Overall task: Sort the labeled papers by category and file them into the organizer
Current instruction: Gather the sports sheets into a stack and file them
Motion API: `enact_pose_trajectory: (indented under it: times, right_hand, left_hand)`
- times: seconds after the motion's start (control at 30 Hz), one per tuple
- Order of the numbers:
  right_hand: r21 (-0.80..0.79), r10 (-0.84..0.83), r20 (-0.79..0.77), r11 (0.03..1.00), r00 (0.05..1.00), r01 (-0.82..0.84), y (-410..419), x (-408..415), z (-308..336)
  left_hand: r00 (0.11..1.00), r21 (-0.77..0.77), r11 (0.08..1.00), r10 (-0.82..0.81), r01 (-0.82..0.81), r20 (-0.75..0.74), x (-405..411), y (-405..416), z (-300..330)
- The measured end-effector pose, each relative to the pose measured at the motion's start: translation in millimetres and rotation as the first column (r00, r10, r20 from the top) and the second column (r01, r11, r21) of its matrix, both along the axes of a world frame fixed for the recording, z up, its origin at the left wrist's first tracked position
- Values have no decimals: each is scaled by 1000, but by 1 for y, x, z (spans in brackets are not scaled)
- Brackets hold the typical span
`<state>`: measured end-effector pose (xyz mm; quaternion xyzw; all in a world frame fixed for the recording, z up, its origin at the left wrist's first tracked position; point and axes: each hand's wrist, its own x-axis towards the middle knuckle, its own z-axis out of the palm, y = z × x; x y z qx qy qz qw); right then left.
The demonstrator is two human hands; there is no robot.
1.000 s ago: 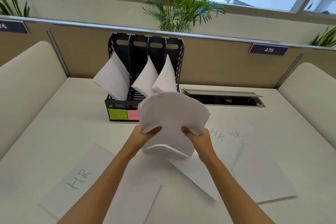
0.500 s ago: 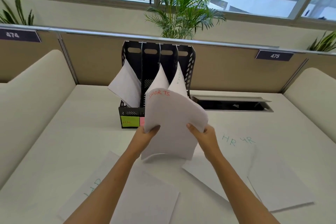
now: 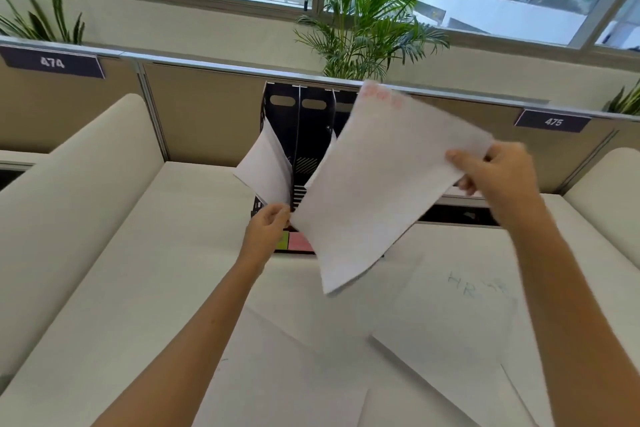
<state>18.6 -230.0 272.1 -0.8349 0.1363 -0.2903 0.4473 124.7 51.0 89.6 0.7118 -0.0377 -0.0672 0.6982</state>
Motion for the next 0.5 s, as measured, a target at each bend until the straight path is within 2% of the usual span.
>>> enact_pose_trajectory:
  times: [0.07,0.13,0.27,0.37,0.5]
  right_hand:
    - [51,-55,82,997,995,51,-8,-3,24]
    - [111,-104,163,990,981,86,-7,-1,44]
    - [141,-162,259,982,952,129,14,26,59]
    - [56,-171,264,985,949,162,35,55,53]
    - [-210,-150,264,955,953,208,64,85,35]
  left_hand:
    - [995,29,995,98,-99,11,2,0,-10]
    - [994,35,994,104,-106,42,1,-8,-15]
    - [992,169,981,-112,100,63,4,-45,-14]
    - [957,299,920,-283,253,60,8,-75,-3]
    - [862,492,796,-481,353,160,7,-102,7]
